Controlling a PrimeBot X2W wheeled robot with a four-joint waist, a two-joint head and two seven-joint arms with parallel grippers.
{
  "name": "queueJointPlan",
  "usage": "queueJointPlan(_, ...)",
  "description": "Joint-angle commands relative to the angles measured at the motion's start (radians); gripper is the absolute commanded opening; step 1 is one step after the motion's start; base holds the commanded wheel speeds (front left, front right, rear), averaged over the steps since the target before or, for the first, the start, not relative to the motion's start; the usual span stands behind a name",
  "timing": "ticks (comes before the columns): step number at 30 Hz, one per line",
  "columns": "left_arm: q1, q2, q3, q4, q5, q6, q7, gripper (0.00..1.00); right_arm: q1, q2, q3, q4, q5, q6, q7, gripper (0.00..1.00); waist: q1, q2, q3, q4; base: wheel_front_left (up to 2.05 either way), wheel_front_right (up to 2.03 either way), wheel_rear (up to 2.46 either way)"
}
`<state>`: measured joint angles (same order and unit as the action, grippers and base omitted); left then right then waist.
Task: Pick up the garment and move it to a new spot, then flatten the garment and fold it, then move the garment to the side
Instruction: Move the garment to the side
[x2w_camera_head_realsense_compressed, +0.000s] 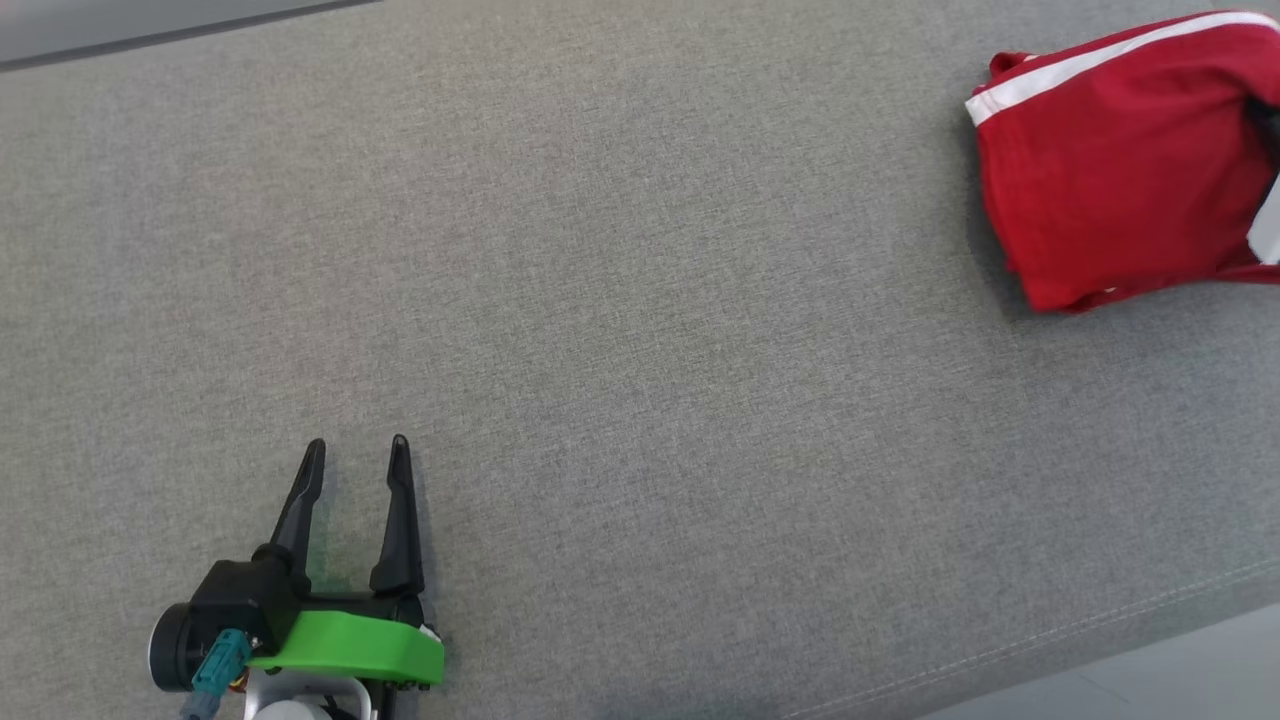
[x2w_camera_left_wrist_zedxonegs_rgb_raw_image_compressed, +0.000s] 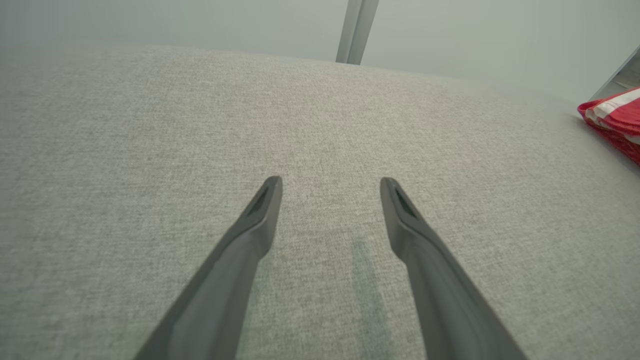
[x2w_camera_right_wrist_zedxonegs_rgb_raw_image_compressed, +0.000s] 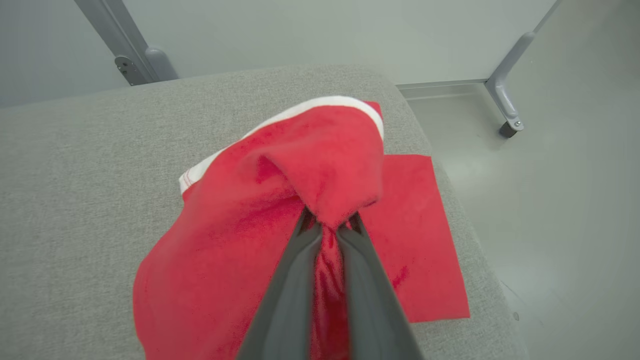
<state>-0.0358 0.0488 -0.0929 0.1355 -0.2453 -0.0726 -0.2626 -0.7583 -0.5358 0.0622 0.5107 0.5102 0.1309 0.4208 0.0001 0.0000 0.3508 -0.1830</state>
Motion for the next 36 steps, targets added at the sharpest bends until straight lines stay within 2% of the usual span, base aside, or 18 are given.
queueJointPlan(1, -0.019, 0.004, -0.001, 0.001, 0.006, -0.006, -0.002, 1.00, -0.026, -0.021, -0.020, 0.031, -0.034, -0.001, -0.044, 1.00, -0.0001, 0.0000, 0.019, 0.008, 0.00, 0.00, 0.00)
queueJointPlan(6, -0.015, 0.004, 0.002, 0.001, 0.008, 0.003, -0.002, 1.00, -0.037, -0.040, -0.037, 0.148, -0.145, 0.000, -0.127, 1.00, -0.0001, 0.0000, 0.018, 0.032, 0.00, 0.00, 0.00)
queueJointPlan(10, 0.017, 0.003, 0.009, -0.005, -0.004, 0.012, -0.002, 1.00, -0.016, -0.045, -0.060, 0.142, -0.162, -0.001, -0.264, 1.00, -0.0001, 0.0000, -0.020, 0.049, 0.00, 0.00, 0.00)
queueJointPlan(13, 0.037, 0.004, 0.016, -0.012, -0.013, 0.017, -0.002, 1.00, 0.023, -0.048, -0.066, 0.096, -0.161, -0.001, -0.351, 1.00, -0.0001, 0.0000, -0.063, 0.063, 0.00, 0.00, 0.00)
queueJointPlan(19, 0.106, 0.003, 0.036, -0.008, -0.039, 0.031, -0.002, 1.00, 0.188, -0.023, -0.095, -0.115, -0.152, -0.001, -0.469, 1.00, -0.0001, 0.0000, -0.206, 0.096, 0.00, 0.00, 0.00)
queueJointPlan(23, 0.168, 0.003, 0.060, -0.015, -0.045, 0.048, -0.002, 1.00, 0.345, 0.040, -0.116, -0.285, -0.171, -0.001, -0.498, 1.00, -0.0001, 0.0000, -0.295, 0.114, 0.00, 0.00, 0.00)
queueJointPlan(28, 0.215, 0.003, 0.077, -0.027, -0.036, 0.053, -0.002, 1.00, 0.572, 0.183, -0.157, -0.432, -0.215, -0.001, -0.557, 1.00, -0.0001, 0.0000, -0.365, 0.160, 0.00, 0.00, 0.00)
queueJointPlan(31, 0.229, 0.003, 0.071, -0.025, -0.026, 0.046, -0.002, 1.00, 0.678, 0.257, -0.167, -0.443, -0.276, 0.000, -0.611, 1.00, -0.0001, 0.0000, -0.381, 0.184, 0.00, 0.00, 0.00)
queueJointPlan(32, 0.233, 0.003, 0.070, -0.021, -0.021, 0.045, -0.002, 1.00, 0.706, 0.296, -0.167, -0.430, -0.286, -0.001, -0.625, 1.00, -0.0001, 0.0000, -0.385, 0.189, 0.00, 0.00, 0.00)
queueJointPlan(36, 0.233, 0.003, 0.067, -0.010, -0.017, 0.038, -0.002, 1.00, 0.784, 0.374, -0.153, -0.373, -0.368, -0.001, -0.671, 1.00, -0.0001, 0.0000, -0.402, 0.210, 0.00, 0.00, 0.00)
